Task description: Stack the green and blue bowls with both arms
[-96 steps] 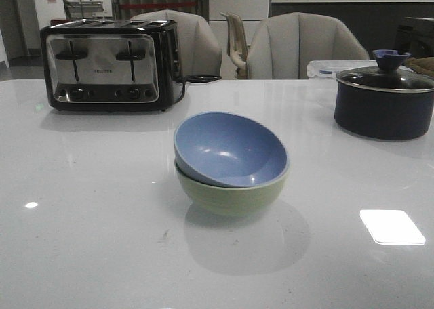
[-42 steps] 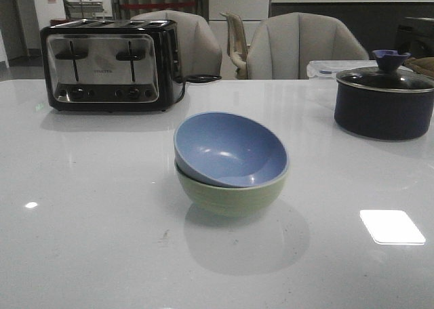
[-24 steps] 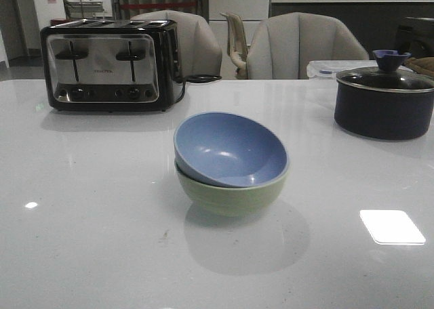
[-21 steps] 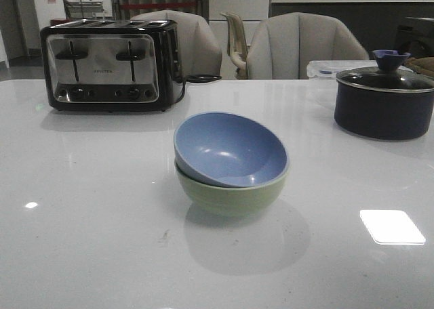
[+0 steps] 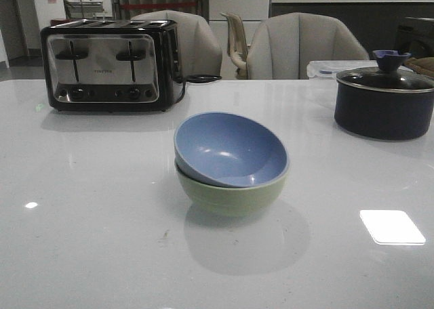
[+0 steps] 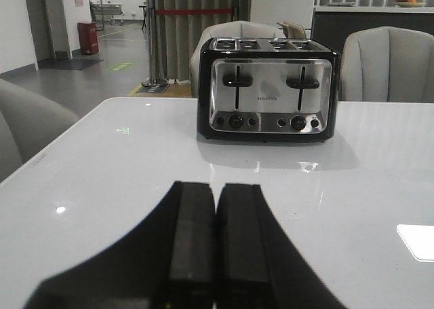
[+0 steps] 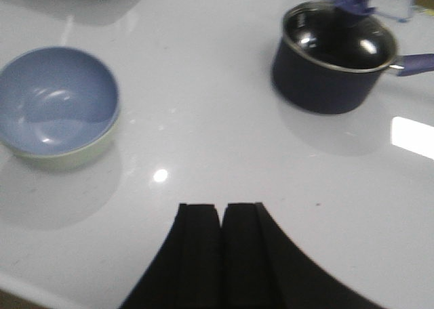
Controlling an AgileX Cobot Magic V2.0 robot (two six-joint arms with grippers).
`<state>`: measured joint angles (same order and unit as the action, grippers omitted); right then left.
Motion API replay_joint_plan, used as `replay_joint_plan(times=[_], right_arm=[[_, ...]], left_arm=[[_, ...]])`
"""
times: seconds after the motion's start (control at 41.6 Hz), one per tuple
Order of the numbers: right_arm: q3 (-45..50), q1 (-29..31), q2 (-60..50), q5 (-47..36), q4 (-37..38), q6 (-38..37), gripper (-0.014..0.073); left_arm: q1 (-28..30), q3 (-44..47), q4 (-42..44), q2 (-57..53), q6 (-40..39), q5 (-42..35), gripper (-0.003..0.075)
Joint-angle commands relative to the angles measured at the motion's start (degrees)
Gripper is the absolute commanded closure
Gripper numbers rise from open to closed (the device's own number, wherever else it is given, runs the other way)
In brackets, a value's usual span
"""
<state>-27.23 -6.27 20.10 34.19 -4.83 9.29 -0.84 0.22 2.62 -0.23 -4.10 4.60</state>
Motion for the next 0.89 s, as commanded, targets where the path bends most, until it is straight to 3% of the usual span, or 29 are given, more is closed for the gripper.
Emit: replay_joint_plan(times=[0.0, 0.192, 0.337, 0.529, 0.865], right_arm=[[4.6, 3.7, -4.8, -12.0, 0.1, 0.5, 0.0549], [18.7, 7.6, -14.8, -26.0, -1.1, 0.5, 0.0549], [24.5, 7.7, -18.3, -32.1, -1.1, 0.5, 0.0549], [28.9, 7.7, -22.0, -36.3, -1.1, 0.5, 0.0549], [28.8, 7.7, -21.9, -36.0, -1.1, 0.5, 0.0549]], left_arm=[[0.2, 1.2, -0.5, -1.2, -0.4, -5.4, 0.0619], [0.2, 1.2, -0.5, -1.2, -0.4, -5.4, 0.0619], [0.2, 1.2, -0.5, -1.2, -0.4, -5.4, 0.0619], [0.2, 1.2, -0.5, -1.2, -0.4, -5.4, 0.0619], [0.2, 1.2, -0.5, -1.2, -0.4, -5.4, 0.0619]])
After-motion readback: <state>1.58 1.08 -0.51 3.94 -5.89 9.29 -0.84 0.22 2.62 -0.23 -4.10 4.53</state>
